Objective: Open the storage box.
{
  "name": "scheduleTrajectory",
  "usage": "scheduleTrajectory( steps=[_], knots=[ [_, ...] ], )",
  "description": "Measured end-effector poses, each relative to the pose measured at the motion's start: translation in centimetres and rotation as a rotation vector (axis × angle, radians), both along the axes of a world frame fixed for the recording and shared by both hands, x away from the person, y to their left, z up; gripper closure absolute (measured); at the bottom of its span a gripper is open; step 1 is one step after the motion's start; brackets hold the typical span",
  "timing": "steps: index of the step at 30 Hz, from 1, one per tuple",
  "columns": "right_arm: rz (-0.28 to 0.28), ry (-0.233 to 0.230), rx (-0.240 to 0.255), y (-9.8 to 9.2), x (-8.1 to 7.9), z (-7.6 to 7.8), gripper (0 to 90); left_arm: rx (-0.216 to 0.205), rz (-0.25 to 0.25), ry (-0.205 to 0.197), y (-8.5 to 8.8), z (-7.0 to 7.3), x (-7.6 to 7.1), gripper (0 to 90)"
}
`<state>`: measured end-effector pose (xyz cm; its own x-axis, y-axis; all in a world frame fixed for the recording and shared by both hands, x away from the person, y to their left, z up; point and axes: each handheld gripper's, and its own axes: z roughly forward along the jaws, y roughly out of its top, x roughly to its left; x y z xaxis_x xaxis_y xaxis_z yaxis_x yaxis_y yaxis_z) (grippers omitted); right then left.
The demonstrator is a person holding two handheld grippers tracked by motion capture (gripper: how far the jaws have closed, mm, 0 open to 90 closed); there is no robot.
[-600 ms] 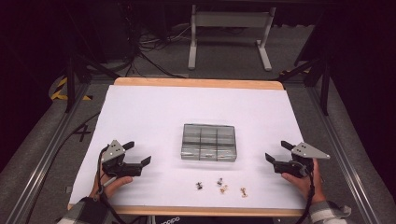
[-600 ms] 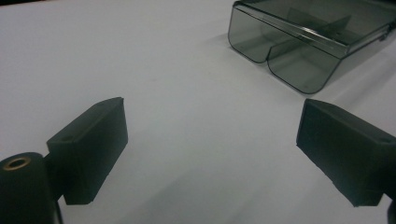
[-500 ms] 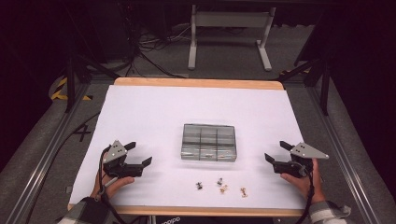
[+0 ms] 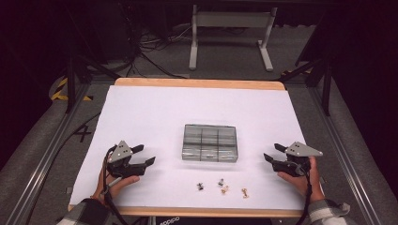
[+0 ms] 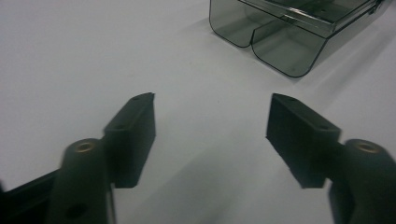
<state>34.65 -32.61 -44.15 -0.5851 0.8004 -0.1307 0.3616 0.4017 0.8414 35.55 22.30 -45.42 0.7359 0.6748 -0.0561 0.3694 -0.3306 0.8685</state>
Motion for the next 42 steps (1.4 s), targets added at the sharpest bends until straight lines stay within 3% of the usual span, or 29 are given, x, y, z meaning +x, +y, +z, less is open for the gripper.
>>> scheduleTrajectory(
  steps=[2, 5, 9, 13, 17, 21, 23, 27, 29, 32, 36, 42],
  knots=[
    [0.017, 0.011, 0.003, 0.6, 0.2, 0.2, 45.7, 0.021, -0.018, 0.001, -0.7, 0.2, 0.2, 52.4],
    [0.085, 0.023, 0.004, 2.0, 0.2, 0.6, 49.1, 0.052, -0.059, 0.002, -1.9, 0.5, 0.5, 68.8],
    [0.167, 0.036, 0.008, 3.9, -0.3, 1.3, 54.7, 0.083, -0.097, 0.013, -3.4, 0.6, 1.2, 79.0],
    [0.238, 0.053, -0.008, 5.4, -0.8, 1.8, 61.6, 0.08, -0.109, 0.031, -4.3, 0.6, 1.7, 87.0],
    [0.271, 0.063, -0.01, 6.4, -1.0, 2.2, 64.6, 0.085, -0.129, 0.039, -5.7, 0.5, 2.5, 89.9],
    [0.304, 0.082, -0.006, 7.4, -0.6, 2.3, 67.5, 0.138, -0.151, 0.047, -7.4, 0.1, 3.3, 90.0],
    [0.313, 0.095, -0.005, 7.7, -0.4, 2.3, 69.8, 0.143, -0.161, 0.058, -8.0, 0.0, 3.5, 90.0],
    [0.328, 0.111, -0.037, 8.4, -0.2, 2.1, 71.4, 0.15, -0.189, 0.054, -9.2, 0.1, 4.0, 90.0],
    [0.333, 0.116, -0.036, 8.5, -0.2, 2.0, 72.3, 0.173, -0.183, 0.042, -9.5, 0.1, 4.0, 90.0],
    [0.325, 0.124, -0.036, 8.5, 0.0, 1.9, 75.3, 0.155, -0.193, 0.058, -9.4, -0.1, 4.2, 90.0],
    [0.323, 0.126, -0.039, 8.4, 0.1, 1.8, 77.3, 0.177, -0.216, 0.053, -9.5, -0.1, 4.0, 90.0],
    [0.32, 0.121, -0.04, 8.4, 0.1, 2.0, 80.1, 0.177, -0.221, 0.047, -9.5, 0.0, 3.8, 89.9]
  ],
)
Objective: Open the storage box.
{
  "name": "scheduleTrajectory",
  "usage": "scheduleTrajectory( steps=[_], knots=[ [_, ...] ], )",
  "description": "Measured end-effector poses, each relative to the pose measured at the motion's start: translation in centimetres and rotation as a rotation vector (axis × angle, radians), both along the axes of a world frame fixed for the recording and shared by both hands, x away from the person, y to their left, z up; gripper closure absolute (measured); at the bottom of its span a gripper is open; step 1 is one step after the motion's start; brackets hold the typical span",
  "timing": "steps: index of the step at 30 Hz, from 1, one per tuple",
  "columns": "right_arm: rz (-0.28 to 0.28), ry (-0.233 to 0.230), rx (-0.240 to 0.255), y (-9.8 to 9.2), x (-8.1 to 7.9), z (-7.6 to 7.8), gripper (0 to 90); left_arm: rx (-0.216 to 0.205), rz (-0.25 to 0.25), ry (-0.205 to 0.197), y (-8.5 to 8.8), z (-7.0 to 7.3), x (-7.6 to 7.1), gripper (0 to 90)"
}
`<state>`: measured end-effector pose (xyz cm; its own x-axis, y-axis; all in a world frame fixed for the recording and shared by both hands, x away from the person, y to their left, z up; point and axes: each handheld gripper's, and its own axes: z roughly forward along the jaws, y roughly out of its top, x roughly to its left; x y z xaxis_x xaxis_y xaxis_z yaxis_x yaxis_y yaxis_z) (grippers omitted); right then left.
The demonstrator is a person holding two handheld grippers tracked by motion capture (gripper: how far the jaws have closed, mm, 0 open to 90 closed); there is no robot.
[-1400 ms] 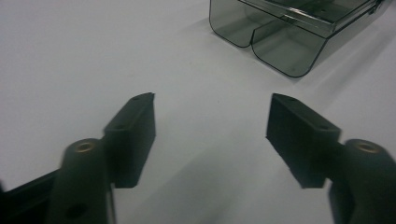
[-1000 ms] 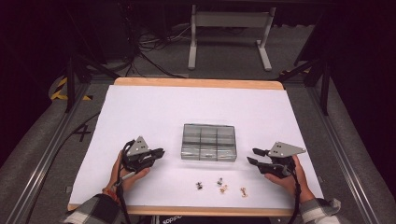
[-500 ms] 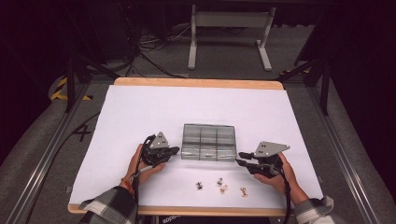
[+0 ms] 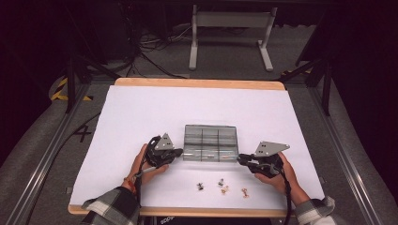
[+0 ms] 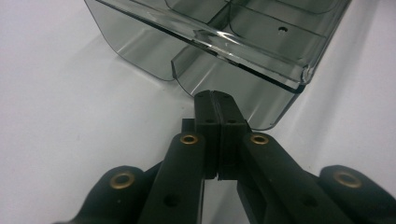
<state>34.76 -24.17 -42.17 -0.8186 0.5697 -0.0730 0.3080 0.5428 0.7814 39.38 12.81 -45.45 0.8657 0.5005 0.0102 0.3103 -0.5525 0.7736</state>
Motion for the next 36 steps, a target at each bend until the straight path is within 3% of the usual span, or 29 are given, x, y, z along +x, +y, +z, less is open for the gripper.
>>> scheduleTrajectory(
  steps=[10, 20, 28, 36],
  knots=[
    [0.0, -0.012, 0.005, 0.0, -0.2, 0.1, 84.8, -0.003, 0.005, 0.0, 0.0, 0.0, 0.0, 90.0],
    [-0.005, -0.016, -0.002, 0.2, -0.2, 0.1, 82.7, 0.0, 0.004, -0.014, 0.2, 0.1, 0.0, 86.3],
    [-0.015, -0.028, 0.024, -0.1, -0.2, 0.5, 81.5, -0.068, 0.031, -0.033, 1.5, 1.1, -0.1, 77.4],
    [-0.026, -0.064, 0.036, 0.0, -0.1, 0.9, 80.4, -0.065, 0.045, -0.061, 1.2, 1.4, -0.3, 64.8]
  ],
)
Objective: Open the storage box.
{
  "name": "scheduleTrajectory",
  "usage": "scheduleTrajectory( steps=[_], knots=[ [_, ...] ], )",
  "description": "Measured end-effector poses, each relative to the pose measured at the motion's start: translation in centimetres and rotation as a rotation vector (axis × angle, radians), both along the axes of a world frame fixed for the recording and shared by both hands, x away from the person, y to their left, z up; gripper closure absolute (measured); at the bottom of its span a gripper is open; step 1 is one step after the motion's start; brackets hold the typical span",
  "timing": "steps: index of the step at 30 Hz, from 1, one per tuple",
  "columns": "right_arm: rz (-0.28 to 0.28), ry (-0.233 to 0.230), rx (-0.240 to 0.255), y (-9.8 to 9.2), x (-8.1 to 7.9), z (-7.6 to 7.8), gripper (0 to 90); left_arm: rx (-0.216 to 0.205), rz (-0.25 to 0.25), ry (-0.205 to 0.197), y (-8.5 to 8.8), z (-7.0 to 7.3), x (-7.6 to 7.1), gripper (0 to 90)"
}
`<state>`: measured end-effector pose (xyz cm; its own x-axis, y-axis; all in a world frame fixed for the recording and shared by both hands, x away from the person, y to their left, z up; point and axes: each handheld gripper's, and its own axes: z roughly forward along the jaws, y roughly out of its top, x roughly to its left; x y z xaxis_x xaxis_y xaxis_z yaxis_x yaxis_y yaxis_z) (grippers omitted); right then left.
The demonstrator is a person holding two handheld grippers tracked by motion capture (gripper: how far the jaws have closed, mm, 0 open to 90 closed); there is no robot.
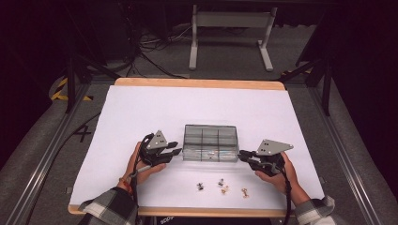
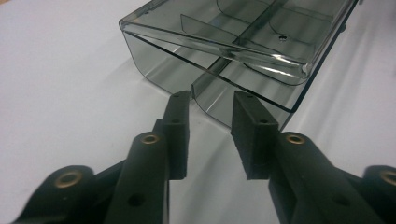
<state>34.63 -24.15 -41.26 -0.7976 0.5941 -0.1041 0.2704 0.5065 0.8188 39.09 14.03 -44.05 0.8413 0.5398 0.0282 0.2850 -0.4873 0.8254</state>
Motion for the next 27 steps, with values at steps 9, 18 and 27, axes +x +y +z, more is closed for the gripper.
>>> scheduleTrajectory(
  steps=[9, 18, 27],
  knots=[
    [-0.019, -0.045, 0.0, 0.2, 0.3, 0.4, 77.5, -0.014, 0.023, -0.021, -0.3, 0.4, 0.1, 57.0],
    [-0.044, -0.078, -0.003, 0.2, 0.6, 0.6, 70.8, -0.022, 0.033, -0.034, -0.3, 0.8, 0.3, 56.1],
    [-0.059, -0.124, 0.0, 0.3, 0.6, 0.8, 66.0, -0.029, 0.05, -0.067, -0.8, 1.2, 0.6, 55.3]
  ],
)
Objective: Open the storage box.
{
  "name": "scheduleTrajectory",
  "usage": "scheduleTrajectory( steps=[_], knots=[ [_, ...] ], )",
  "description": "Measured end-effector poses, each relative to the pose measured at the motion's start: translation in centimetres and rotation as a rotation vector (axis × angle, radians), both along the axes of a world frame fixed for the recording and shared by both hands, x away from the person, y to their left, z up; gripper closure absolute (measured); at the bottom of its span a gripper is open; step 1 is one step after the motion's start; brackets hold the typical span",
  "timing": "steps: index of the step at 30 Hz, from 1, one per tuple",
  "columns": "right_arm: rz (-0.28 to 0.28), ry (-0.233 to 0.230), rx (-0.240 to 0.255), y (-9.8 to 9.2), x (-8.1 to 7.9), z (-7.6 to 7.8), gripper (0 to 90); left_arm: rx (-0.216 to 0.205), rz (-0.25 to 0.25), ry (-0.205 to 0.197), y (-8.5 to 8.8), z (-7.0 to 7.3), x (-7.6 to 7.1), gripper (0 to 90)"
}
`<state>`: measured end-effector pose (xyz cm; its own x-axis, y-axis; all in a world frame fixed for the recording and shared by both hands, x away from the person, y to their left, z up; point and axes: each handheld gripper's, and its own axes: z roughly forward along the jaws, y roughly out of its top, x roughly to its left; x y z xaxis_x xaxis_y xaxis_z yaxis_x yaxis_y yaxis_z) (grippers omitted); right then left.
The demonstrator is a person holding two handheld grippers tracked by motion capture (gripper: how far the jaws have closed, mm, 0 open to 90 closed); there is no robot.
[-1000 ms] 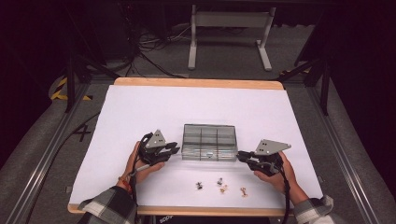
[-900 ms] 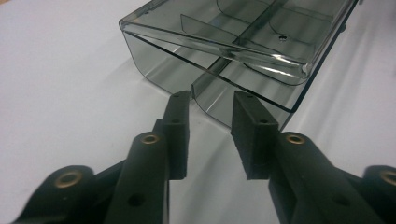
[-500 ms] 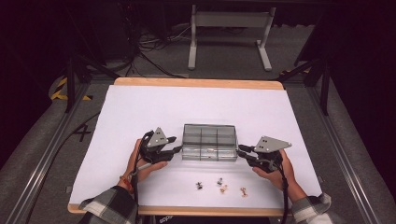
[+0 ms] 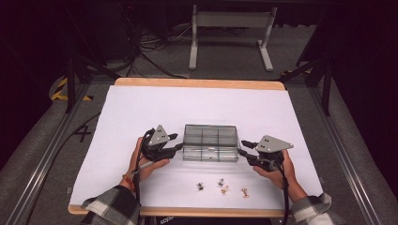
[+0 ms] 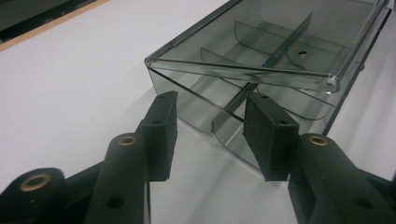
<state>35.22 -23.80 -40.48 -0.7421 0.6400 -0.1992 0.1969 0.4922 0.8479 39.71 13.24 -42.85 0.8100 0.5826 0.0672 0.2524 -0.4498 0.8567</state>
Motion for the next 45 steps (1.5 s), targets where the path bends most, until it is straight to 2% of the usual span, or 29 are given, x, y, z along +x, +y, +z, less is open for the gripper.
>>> scheduleTrajectory(
  steps=[5, 11, 14, 17, 22, 23, 27, 29, 32, 34, 36, 38, 45],
  knots=[
    [-0.01, -0.043, 0.011, -0.2, -0.2, 0.3, 72.1, 0.013, -0.001, -0.029, -0.5, 0.1, 0.0, 55.7],
    [-0.008, -0.085, 0.006, -0.1, -0.2, 0.7, 77.5, -0.009, 0.0, -0.048, -0.8, 0.8, 0.3, 57.6],
    [-0.005, -0.11, -0.008, 0.0, -0.2, 0.9, 79.0, -0.03, -0.012, -0.054, -0.7, 1.3, 0.3, 60.2],
    [-0.002, -0.126, -0.001, 0.0, 0.1, 1.2, 79.7, -0.024, -0.023, -0.081, -0.9, 1.5, 0.4, 63.2],
    [-0.001, -0.138, 0.013, 0.1, 0.5, 1.6, 79.1, -0.02, -0.035, -0.087, -1.2, 1.7, 0.7, 63.9],
    [0.005, -0.137, 0.012, 0.2, 0.7, 1.7, 78.0, -0.034, -0.031, -0.085, -1.3, 1.8, 0.9, 63.7],
    [0.009, -0.145, 0.009, 0.4, 1.3, 1.9, 77.0, -0.048, -0.044, -0.098, -1.5, 2.2, 1.5, 63.7],
    [0.007, -0.149, 0.006, 0.5, 1.6, 2.0, 77.2, -0.038, -0.045, -0.114, -1.6, 2.1, 1.8, 64.8],
    [0.004, -0.148, 0.011, 0.5, 2.0, 2.0, 76.7, -0.033, -0.046, -0.108, -1.5, 1.8, 2.2, 65.1],
    [0.002, -0.146, 0.016, 0.5, 2.4, 2.0, 77.1, -0.05, -0.04, -0.098, -1.4, 1.5, 2.6, 67.5],
    [-0.004, -0.145, 0.018, 0.5, 2.7, 1.9, 78.5, -0.058, -0.04, -0.11, -1.1, 1.5, 2.8, 73.4],
    [-0.008, -0.142, 0.017, 0.4, 2.9, 1.8, 79.8, -0.062, -0.042, -0.109, -1.0, 1.4, 2.9, 74.6],
    [-0.014, -0.108, 0.086, 0.0, 3.4, 2.0, 82.4, -0.04, -0.032, -0.102, -0.8, 2.2, 3.0, 81.0]
  ],
)
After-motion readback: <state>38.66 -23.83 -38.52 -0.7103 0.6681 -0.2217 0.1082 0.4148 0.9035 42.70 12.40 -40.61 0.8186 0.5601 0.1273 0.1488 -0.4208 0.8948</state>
